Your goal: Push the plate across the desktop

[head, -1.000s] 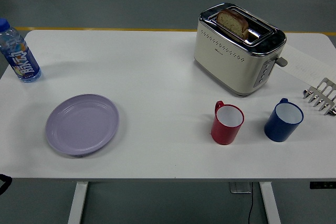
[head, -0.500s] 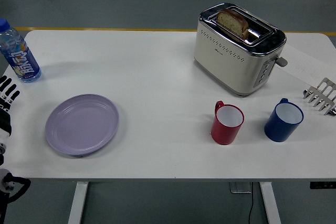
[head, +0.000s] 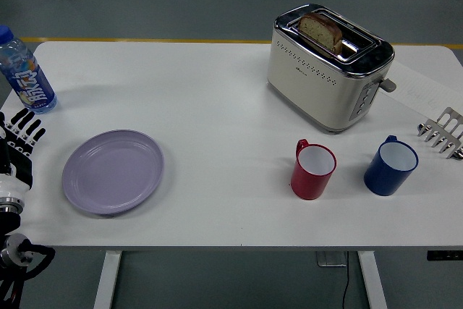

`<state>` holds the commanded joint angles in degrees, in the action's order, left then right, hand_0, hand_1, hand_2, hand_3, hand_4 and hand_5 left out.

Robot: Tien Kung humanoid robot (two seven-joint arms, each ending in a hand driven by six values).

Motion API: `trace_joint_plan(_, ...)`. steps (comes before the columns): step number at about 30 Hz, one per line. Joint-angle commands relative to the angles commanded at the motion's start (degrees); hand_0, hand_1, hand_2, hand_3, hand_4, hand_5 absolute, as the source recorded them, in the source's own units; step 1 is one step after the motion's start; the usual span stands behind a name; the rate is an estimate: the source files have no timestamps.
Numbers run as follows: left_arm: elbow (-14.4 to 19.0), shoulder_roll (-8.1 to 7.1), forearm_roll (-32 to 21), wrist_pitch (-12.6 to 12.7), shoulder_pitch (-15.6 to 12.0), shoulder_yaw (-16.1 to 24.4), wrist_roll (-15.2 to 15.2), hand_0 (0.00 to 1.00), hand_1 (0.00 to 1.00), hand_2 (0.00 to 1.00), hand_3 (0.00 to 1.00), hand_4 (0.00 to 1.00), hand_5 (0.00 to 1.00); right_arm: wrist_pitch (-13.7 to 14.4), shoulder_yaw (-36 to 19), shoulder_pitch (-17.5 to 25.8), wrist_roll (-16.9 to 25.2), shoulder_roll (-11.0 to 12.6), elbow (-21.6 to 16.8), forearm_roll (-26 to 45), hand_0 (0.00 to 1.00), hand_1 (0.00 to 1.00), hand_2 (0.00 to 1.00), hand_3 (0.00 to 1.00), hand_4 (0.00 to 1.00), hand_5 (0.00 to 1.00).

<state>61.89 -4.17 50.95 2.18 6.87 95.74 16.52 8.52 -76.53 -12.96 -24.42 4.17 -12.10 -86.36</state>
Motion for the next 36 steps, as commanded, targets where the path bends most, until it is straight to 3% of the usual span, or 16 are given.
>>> trace_joint_plan(10,-1.5,1.45,-0.4,0.5,-0.3,-1.0,1.2,0.768,0.792,0.784,0.682,0.605,0.998,-0.1,-0.5,0.4,-0.1,0.0,-0.1,-0.8,0.681,0.645,0.712,0.588,0.295,0.178)
trace_joint_plan(24,-1.8,2.22,0.5,0.6,-0.2,-1.6,2.0,0.763,0.791,0.781,0.681,0.591,0.998,-0.3,-0.3,0.7,-0.2,-0.2,-0.1,-0.9,0.68,0.645,0.714,0.588,0.295,0.179)
trace_joint_plan(31,-2.3,4.17,1.2,0.7,0.1,-0.6,2.2,0.763,0.792,0.781,0.683,0.589,0.998,-0.3,0.1,0.7,0.0,-0.1,-0.1,-0.4,0.682,0.644,0.713,0.588,0.295,0.178)
trace_joint_plan(36,-2.6,4.17,1.2,0.8,0.1,-0.5,2.4,0.763,0.792,0.781,0.683,0.589,0.998,-0.3,0.2,0.6,0.0,-0.1,0.0,-0.2,0.682,0.644,0.713,0.588,0.295,0.178)
